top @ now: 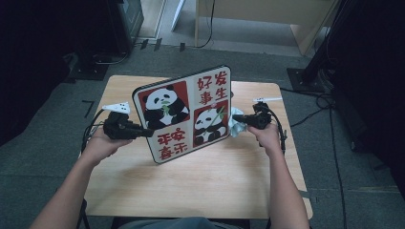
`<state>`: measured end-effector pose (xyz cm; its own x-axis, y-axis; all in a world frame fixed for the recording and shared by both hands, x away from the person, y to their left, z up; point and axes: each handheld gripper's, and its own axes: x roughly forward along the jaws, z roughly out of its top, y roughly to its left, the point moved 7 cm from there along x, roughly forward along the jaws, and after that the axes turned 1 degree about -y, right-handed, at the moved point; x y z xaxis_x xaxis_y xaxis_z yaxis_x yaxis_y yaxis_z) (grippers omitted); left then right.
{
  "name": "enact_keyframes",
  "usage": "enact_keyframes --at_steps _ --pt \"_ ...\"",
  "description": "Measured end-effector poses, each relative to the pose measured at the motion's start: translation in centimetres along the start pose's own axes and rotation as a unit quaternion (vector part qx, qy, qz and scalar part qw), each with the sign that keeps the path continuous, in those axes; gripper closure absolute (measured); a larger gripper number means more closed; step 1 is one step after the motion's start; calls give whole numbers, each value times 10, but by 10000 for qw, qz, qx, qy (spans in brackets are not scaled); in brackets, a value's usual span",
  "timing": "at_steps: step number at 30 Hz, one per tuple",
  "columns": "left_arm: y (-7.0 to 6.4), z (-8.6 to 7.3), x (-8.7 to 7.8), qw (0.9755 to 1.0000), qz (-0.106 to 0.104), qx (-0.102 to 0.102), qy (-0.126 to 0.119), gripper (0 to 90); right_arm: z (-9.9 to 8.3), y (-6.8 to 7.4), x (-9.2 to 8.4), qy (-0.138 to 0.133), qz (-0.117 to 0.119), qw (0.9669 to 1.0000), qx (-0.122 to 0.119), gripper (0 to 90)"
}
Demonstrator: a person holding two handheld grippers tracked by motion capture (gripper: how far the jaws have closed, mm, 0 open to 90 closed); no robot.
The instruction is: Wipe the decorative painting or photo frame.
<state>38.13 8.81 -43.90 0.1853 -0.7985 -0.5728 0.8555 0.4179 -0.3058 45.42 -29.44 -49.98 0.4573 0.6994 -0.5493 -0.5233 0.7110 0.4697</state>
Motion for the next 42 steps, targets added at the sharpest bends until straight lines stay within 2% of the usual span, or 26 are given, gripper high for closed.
enact_keyframes --at_steps 4,8,25,42 --pt "0 0 0 10000 4 6 1 792 -5 -1 1 -54 -15 10000 60 861" --pt "0 0 0 10000 9 10 3 792 -12 -4 4 64 -79 9999 106 861" --pt "0 0 0 10000 5 -2 2 792 -28 -9 10 103 -207 9997 106 863" --pt "0 0 0 10000 11 -10 5 790 -41 -13 14 314 -317 9989 107 862"
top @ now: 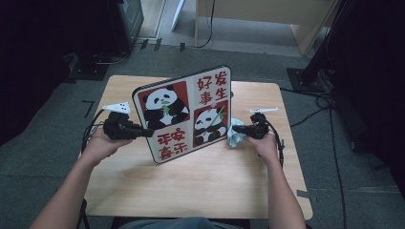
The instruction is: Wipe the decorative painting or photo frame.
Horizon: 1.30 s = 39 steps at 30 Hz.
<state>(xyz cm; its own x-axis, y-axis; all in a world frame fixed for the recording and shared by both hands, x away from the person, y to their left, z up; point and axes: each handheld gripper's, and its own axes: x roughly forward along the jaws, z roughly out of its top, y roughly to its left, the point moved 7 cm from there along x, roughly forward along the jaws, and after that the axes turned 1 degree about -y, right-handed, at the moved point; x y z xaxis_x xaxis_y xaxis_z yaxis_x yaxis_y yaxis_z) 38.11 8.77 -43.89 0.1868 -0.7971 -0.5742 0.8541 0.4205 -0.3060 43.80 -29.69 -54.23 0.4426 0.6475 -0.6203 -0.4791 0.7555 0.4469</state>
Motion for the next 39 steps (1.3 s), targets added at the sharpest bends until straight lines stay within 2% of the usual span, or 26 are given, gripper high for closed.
enact_keyframes --at_steps 3,10,17,26,30,36,39 --pt "0 0 0 10000 -1 0 6 790 -4 -1 3 142 -66 9999 -39 861" --pt "0 0 0 10000 -6 4 17 789 -2 -2 1 123 -130 9998 -52 859" --pt "-1 0 -1 10000 28 20 21 783 1 -3 -7 -8 -280 9996 -81 856" --pt "0 2 -5 9999 5 -18 -105 763 8 -7 -20 -190 -671 9974 -198 853" --pt "-1 2 -5 9999 -11 4 -110 750 10 -9 -28 -270 -765 9965 -224 853" --pt "-1 1 -6 9999 19 61 -96 697 11 -18 -40 -410 -953 9945 -136 854" --pt "-2 1 -6 9998 52 176 -112 609 11 -24 -48 -558 -1088 9925 -94 853"
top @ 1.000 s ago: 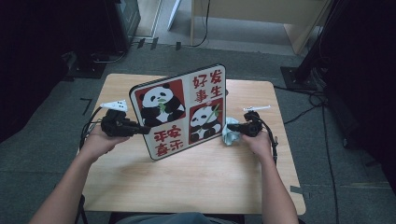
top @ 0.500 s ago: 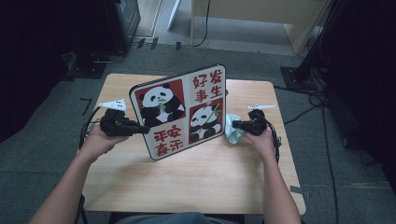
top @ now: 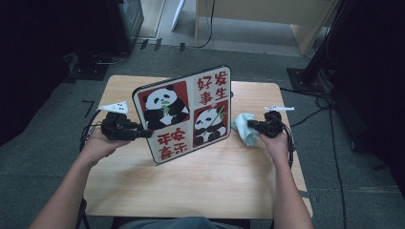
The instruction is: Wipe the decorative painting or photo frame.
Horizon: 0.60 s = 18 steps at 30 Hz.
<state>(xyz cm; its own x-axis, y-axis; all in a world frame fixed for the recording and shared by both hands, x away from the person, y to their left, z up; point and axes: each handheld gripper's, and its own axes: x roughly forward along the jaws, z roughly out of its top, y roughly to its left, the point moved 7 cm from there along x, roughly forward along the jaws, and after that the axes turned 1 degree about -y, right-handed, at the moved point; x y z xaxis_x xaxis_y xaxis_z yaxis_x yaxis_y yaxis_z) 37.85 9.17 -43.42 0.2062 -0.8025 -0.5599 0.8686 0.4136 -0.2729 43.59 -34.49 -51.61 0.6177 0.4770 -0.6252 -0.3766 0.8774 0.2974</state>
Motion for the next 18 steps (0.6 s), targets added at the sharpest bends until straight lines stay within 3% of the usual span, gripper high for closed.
enact_keyframes --at_steps 4,13,18 --pt "0 -1 -1 10000 60 65 20 561 -1 -8 -7 -105 -353 9992 -128 853" --pt "4 -9 -8 9999 95 79 16 493 -11 -35 -13 -141 -867 9961 36 851" --pt "8 -15 -12 9998 183 34 53 482 -16 -46 -12 -165 -1006 9947 165 850"
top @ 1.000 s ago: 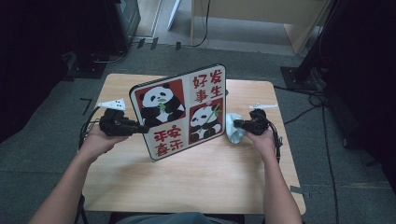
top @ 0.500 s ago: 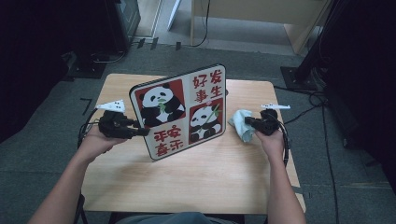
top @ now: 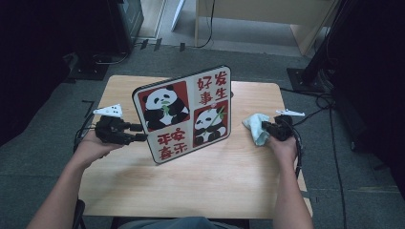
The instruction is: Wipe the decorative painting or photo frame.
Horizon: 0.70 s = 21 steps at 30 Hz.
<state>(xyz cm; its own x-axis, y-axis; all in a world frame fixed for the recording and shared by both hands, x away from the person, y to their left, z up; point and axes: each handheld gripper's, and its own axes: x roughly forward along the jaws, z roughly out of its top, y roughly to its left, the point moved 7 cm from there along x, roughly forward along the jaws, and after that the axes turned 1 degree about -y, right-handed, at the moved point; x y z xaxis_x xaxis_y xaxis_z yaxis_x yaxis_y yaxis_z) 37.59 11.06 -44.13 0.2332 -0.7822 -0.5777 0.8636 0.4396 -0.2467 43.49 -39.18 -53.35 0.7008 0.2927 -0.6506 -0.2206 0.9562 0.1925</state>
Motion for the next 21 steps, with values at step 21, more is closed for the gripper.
enact_keyframes --at_steps 21 --pt "11 -13 -3 9997 238 31 60 409 -11 -17 8 -194 -274 9994 -60 636"
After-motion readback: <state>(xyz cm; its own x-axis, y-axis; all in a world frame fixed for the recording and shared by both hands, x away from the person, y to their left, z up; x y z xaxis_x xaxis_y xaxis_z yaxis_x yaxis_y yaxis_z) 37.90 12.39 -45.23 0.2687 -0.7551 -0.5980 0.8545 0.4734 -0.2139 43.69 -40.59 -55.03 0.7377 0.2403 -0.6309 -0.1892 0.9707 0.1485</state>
